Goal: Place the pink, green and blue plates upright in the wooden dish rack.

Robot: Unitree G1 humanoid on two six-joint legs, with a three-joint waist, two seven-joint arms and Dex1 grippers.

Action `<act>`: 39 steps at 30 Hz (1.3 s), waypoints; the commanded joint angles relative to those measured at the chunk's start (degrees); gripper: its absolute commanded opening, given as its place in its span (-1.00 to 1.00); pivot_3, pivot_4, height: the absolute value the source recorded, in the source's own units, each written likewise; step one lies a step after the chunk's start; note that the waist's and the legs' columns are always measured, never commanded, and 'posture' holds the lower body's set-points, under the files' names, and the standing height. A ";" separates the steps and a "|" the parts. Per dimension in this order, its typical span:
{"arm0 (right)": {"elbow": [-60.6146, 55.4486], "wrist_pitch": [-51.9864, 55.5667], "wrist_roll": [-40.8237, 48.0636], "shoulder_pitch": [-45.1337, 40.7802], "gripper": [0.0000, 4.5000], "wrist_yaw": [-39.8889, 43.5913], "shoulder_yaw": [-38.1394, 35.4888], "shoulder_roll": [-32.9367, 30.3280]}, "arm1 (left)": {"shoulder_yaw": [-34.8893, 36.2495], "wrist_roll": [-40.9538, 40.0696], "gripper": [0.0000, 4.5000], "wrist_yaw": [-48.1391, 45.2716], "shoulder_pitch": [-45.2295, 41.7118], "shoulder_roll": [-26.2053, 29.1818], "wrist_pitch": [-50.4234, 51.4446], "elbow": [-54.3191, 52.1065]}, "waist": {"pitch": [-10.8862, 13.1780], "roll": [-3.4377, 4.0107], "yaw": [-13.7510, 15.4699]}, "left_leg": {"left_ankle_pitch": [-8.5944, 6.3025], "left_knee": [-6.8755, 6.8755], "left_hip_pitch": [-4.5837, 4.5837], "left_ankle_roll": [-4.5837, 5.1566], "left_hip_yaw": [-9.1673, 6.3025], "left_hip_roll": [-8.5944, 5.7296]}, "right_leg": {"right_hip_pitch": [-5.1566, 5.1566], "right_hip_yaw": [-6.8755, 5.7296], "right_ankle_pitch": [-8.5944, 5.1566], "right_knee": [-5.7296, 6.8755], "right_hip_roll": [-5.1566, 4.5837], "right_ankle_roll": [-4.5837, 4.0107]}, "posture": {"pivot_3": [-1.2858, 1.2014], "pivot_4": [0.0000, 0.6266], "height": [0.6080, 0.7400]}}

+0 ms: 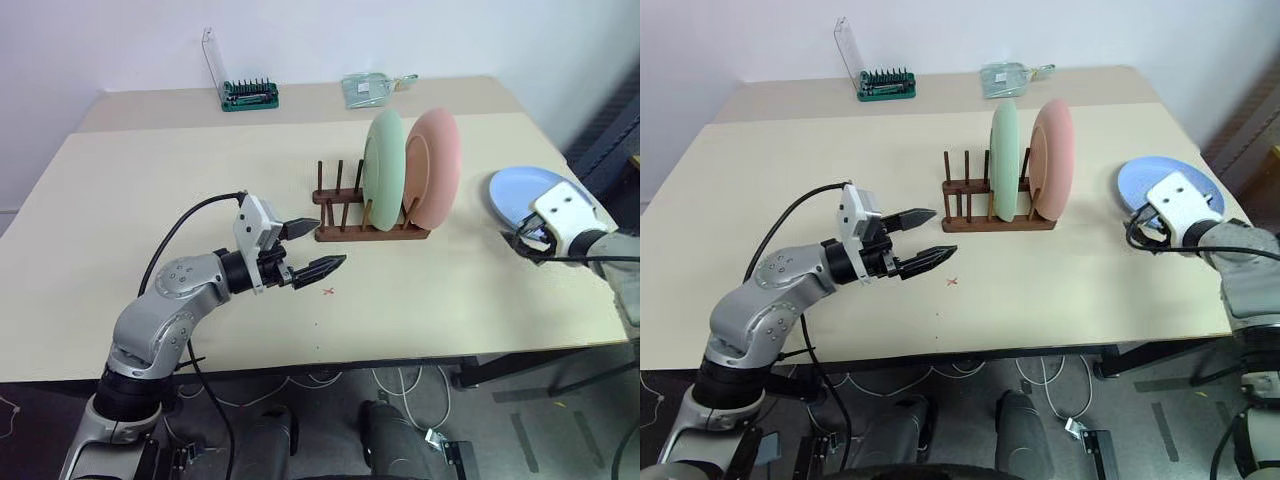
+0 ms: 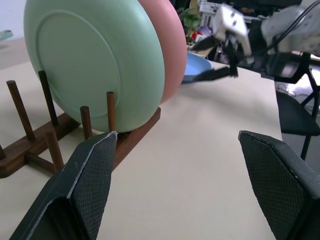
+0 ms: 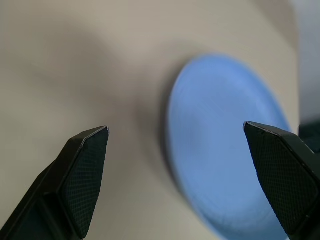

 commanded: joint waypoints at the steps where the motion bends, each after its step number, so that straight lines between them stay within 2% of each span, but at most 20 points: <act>1: 6.28 -5.62 -4.29 -4.20 0.95 -1.12 1.41 0.91 | 0.39 0.37 0.79 -0.11 -0.52 0.08 -1.33 -1.49 | 0.00 0.01 0.02 | 0.00 -0.01 0.00 0.00 -0.01 0.00 | 0.00 0.00 0.00 0.00 0.00 0.00 | 0.03 -0.52 1.00; 4: 14.78 -8.89 -7.46 -8.35 0.95 -2.70 3.30 2.45 | 0.17 0.90 0.79 0.26 1.35 0.01 -1.81 -2.73 | 0.00 0.01 0.07 | 0.00 0.00 0.00 0.00 0.00 -0.01 | 0.00 0.00 0.01 0.00 0.00 0.01 | 0.03 -0.52 1.00; 6: 20.07 -11.00 -9.38 -11.02 0.71 -4.19 4.39 3.30 | -0.16 1.10 0.79 0.94 2.24 -0.16 -1.74 -3.90 | 0.00 0.01 0.09 | 0.00 0.00 0.00 0.00 0.00 -0.01 | 0.00 0.01 0.00 -0.01 0.00 0.01 | 0.03 -0.52 1.00; 9: 26.04 -13.26 -11.45 -13.86 0.14 -5.97 5.16 4.53 | -0.31 0.69 0.79 2.59 2.16 -0.34 -0.32 -5.99 | 0.00 0.01 0.12 | 0.00 0.00 0.00 -0.01 -0.01 -0.01 | 0.01 0.01 0.01 -0.01 0.00 0.00 | 0.03 -0.52 1.00; 14: 28.75 -15.33 -12.99 -15.34 -0.98 -7.95 4.99 5.33 | 0.42 -1.48 0.79 5.78 -0.75 -0.40 4.55 -9.02 | 0.00 0.01 0.23 | 0.00 0.01 -0.01 -0.01 -0.01 -0.02 | 0.02 0.03 0.01 0.00 0.00 0.01 | 0.03 -0.52 1.00; 17: 25.72 -16.01 -13.58 -14.98 -0.98 -9.67 4.25 4.90 | 1.17 -2.52 0.79 6.16 -2.76 -0.01 6.32 -8.61 | 0.00 0.01 0.13 | 0.01 0.02 0.00 -0.01 -0.02 -0.03 | 0.03 0.04 0.01 0.00 0.00 0.02 | 0.03 -0.52 1.00; 22: 12.48 -15.69 -11.79 -15.21 -0.98 -14.23 -1.28 3.84 | 1.44 -3.67 0.79 6.88 -4.95 0.04 8.41 -8.48 | 0.04 0.15 -0.21 | 0.01 -0.01 0.01 -0.02 -0.01 -0.02 | -0.02 0.05 0.02 0.04 0.01 0.03 | 0.03 -0.52 1.00; 27: 0.26 -13.74 -8.45 -18.02 -0.98 -13.15 -6.10 4.41 | 1.50 -4.05 0.79 6.80 -5.11 0.08 8.72 -8.35 | 0.04 0.14 0.09 | 0.01 0.01 -0.01 -0.02 -0.02 -0.02 | -0.02 0.05 0.02 0.03 0.01 0.03 | 0.03 -0.52 1.00; 31: -13.95 -8.67 5.67 -27.61 -0.98 -6.56 -9.83 9.78 | 0.77 -2.97 0.79 5.47 -3.82 -0.07 6.65 -7.14 | 0.08 0.20 -0.30 | 0.01 0.01 0.00 -0.01 0.01 -0.02 | -0.02 0.08 0.02 0.02 0.01 0.03 | 0.03 -0.52 1.00; 35: -28.15 5.11 22.77 -29.17 -0.98 -0.53 -10.43 15.43 | 1.59 -1.15 0.79 4.12 -0.45 0.95 3.14 -6.35 | 0.00 0.06 0.07 | 0.00 -0.08 0.01 -0.01 -0.19 0.03 | -0.04 -0.01 0.01 0.05 0.08 0.02 | 0.03 -0.52 1.00; 39: -40.48 16.78 38.67 -28.16 -0.98 -1.64 -9.54 23.14 | 5.46 -0.28 0.79 3.19 4.25 2.86 -0.32 -4.59 | 0.03 0.10 0.21 | 0.00 0.00 -0.02 -0.01 -0.23 0.00 | -0.01 -0.02 0.02 0.04 0.05 0.00 | 0.03 -0.52 1.00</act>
